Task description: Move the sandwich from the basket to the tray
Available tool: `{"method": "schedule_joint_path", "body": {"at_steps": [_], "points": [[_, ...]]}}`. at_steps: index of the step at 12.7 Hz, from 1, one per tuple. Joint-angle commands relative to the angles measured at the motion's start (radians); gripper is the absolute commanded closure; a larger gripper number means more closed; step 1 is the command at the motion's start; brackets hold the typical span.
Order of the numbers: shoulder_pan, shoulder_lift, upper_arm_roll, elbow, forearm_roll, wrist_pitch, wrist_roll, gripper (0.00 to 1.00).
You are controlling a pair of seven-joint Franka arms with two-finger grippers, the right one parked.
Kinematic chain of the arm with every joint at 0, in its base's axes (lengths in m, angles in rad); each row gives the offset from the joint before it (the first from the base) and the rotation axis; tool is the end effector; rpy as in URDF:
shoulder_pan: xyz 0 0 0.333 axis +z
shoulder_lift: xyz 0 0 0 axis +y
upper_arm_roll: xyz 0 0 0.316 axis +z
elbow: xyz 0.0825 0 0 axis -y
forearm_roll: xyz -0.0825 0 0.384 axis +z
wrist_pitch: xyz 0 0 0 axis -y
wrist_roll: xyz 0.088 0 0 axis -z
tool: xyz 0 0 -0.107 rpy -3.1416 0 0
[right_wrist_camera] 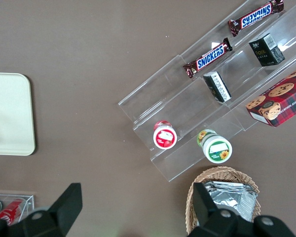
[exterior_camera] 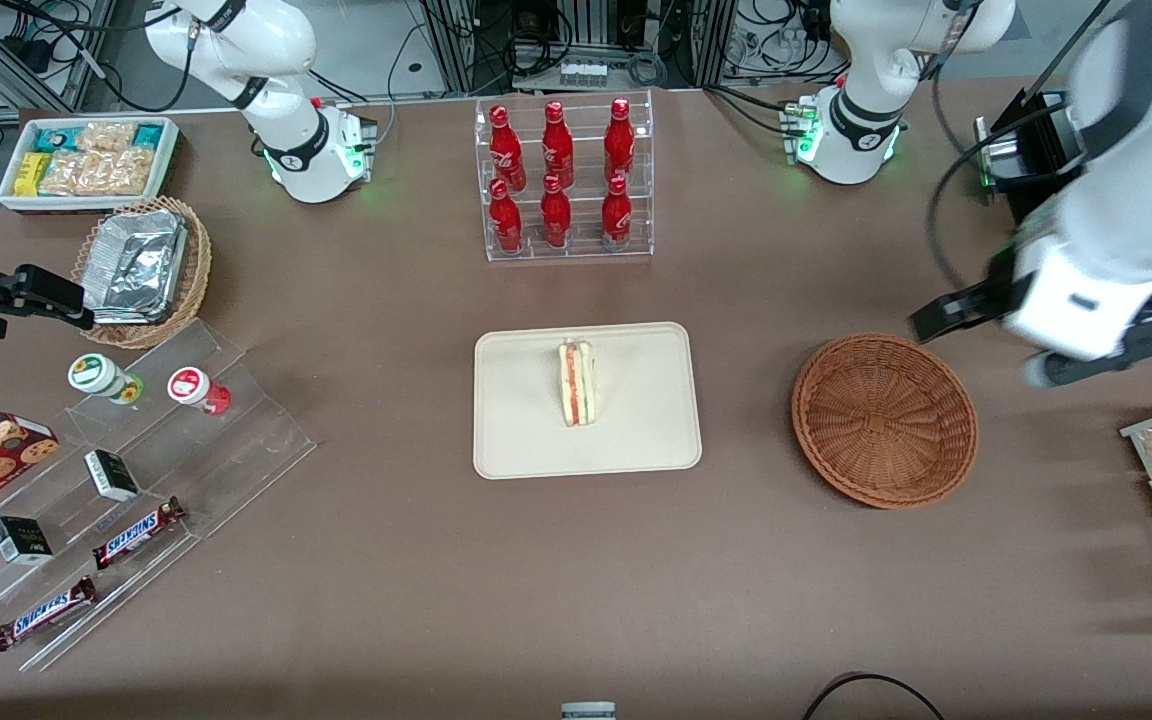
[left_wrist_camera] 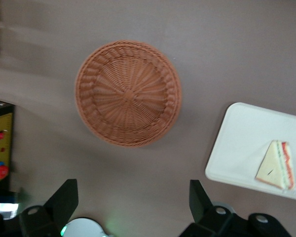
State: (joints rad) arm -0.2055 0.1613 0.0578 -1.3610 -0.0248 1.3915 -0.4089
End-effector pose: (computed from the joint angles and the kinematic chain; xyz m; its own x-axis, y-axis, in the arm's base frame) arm 0.5777 -0.0921 0.6153 0.9586 0.2556 -0.1256 0.2529 -0.9668 -0.0375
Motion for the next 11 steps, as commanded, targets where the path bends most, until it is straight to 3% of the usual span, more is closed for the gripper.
{"method": "schedule_joint_path", "body": {"at_steps": [1,6,11], "points": [[0.041,-0.078,-0.012,-0.062,-0.007,-0.031,0.106,0.01],[0.066,-0.21,-0.016,-0.168,-0.014,-0.038,0.254,0.01],[0.072,-0.188,-0.019,-0.149,-0.004,-0.032,0.262,0.01]]}}
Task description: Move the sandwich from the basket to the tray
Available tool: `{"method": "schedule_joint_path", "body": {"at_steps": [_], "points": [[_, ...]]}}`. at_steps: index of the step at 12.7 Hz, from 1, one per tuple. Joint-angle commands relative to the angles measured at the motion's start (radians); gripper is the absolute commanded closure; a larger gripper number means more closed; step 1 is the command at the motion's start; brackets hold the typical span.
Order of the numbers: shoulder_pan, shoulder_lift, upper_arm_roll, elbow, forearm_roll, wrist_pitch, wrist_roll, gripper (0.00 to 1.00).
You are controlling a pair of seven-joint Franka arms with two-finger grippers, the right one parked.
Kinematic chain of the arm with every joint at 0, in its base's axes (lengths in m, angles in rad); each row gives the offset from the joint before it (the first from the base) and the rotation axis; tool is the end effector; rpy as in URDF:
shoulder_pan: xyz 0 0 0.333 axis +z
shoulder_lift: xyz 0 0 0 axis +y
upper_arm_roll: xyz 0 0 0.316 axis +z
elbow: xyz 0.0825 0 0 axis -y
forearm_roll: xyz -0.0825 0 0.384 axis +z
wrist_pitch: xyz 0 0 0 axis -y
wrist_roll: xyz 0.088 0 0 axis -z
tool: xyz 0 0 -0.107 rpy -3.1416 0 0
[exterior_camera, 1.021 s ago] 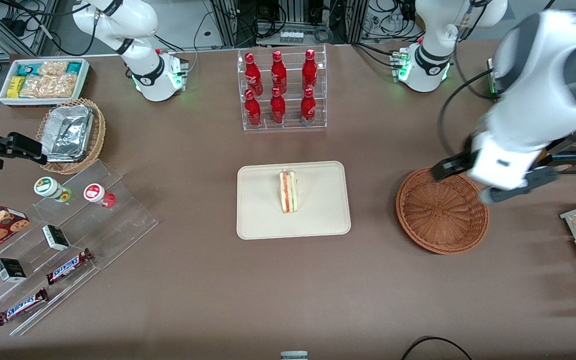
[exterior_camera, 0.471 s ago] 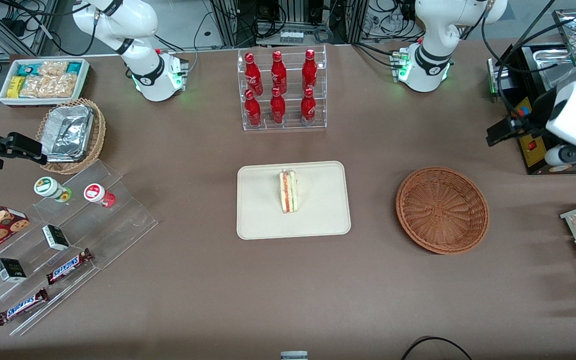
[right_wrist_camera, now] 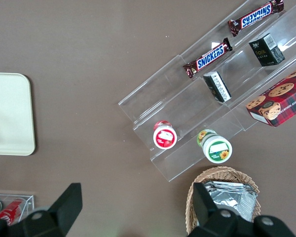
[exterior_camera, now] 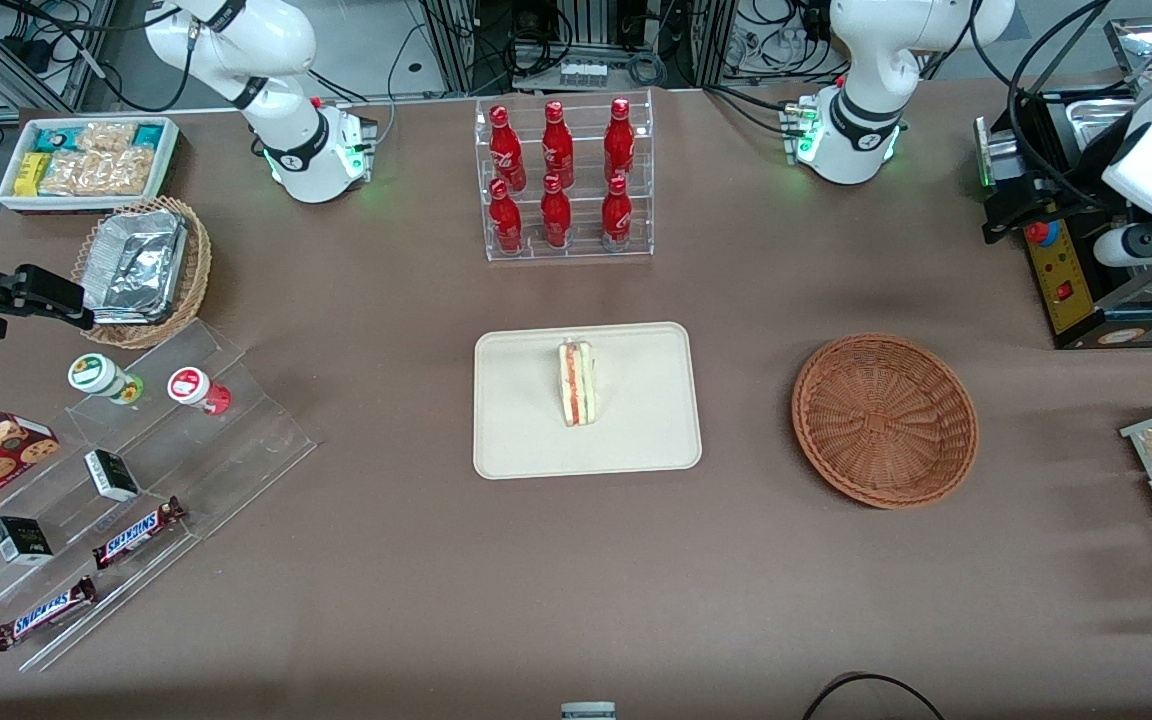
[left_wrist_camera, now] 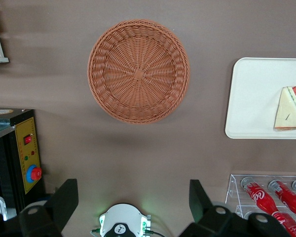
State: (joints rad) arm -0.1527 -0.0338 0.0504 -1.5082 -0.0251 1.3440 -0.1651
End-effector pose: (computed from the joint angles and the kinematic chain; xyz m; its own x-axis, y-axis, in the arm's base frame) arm 0.5164 -0.0556 0.6532 0.9895 0.0577 -0.1326 0.0589 -0.9983 0.0050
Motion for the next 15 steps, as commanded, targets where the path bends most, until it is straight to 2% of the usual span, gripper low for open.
{"method": "schedule_joint_path", "body": {"at_steps": [1,4,13,15], "points": [[0.048,0.038,-0.014,0.034,-0.009,0.015,0.019,0.01],[0.078,0.083,-0.053,0.115,-0.006,0.009,0.019,0.01],[0.113,0.069,-0.058,0.112,0.004,-0.031,0.087,0.01],[0.113,0.049,-0.084,0.094,0.077,-0.055,0.084,0.01]]}}
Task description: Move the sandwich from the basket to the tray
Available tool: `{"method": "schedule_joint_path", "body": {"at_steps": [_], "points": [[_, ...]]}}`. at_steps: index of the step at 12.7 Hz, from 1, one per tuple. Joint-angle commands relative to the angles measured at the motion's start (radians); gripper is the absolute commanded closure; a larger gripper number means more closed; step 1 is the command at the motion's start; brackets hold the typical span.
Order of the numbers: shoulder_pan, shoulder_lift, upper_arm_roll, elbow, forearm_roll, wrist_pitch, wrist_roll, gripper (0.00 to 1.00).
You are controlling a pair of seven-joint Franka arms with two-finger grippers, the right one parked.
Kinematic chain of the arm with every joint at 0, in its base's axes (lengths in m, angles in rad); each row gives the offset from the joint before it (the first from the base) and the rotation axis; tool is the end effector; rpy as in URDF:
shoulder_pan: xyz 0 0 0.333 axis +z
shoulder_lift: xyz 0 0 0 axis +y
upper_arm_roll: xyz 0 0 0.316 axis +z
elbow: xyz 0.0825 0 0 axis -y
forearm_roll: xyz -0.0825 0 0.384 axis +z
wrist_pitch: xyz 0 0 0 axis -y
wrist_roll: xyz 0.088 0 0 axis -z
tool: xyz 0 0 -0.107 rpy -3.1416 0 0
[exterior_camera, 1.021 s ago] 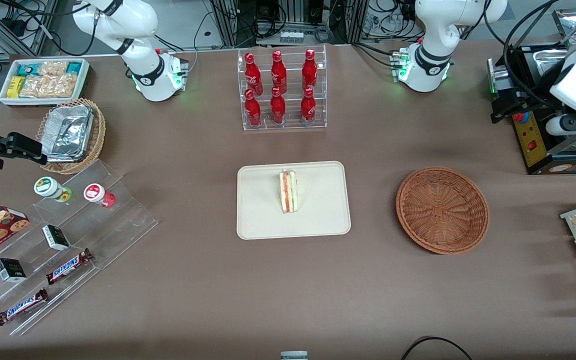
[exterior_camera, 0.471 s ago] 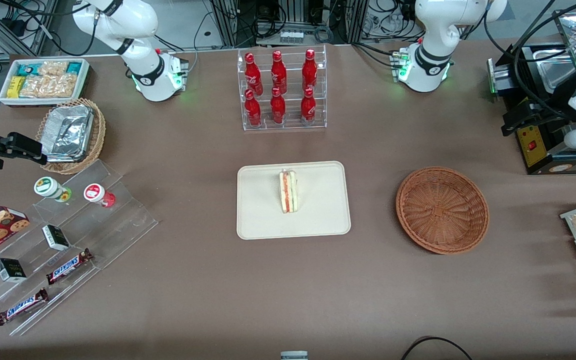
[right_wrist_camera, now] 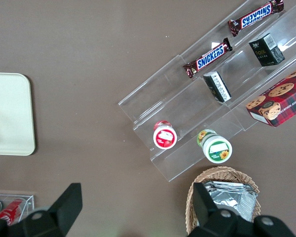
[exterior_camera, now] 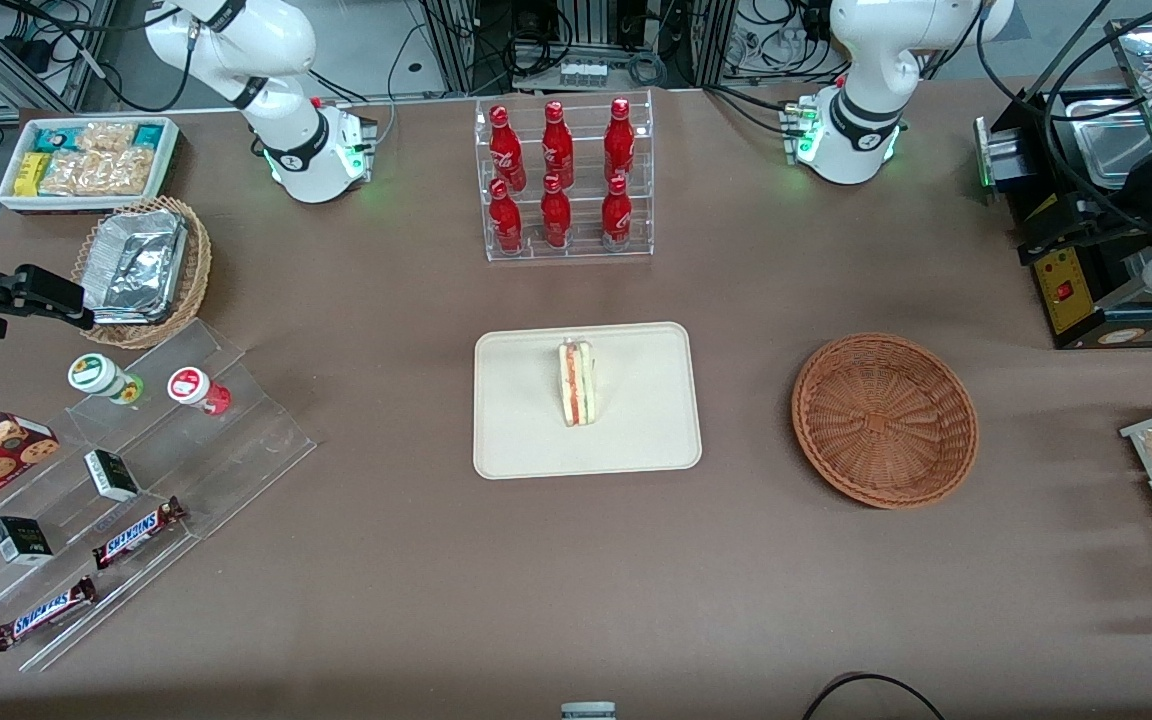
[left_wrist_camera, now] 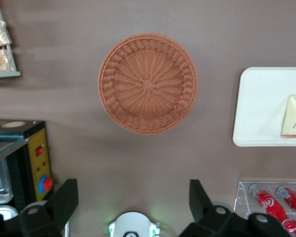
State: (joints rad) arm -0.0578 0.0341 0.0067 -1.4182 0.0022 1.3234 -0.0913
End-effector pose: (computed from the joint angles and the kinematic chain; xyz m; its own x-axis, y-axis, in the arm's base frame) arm 0.5376 -0.0273 0.6559 0.9909 0.0412 -0.1278 0.0397 -0.9991 -0.0141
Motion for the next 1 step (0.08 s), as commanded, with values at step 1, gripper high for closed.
{"method": "schedule_joint_path", "body": {"at_steps": [1], "points": [[0.035,-0.022,-0.053,-0.002,0.053,-0.035,0.009,0.01]]}}
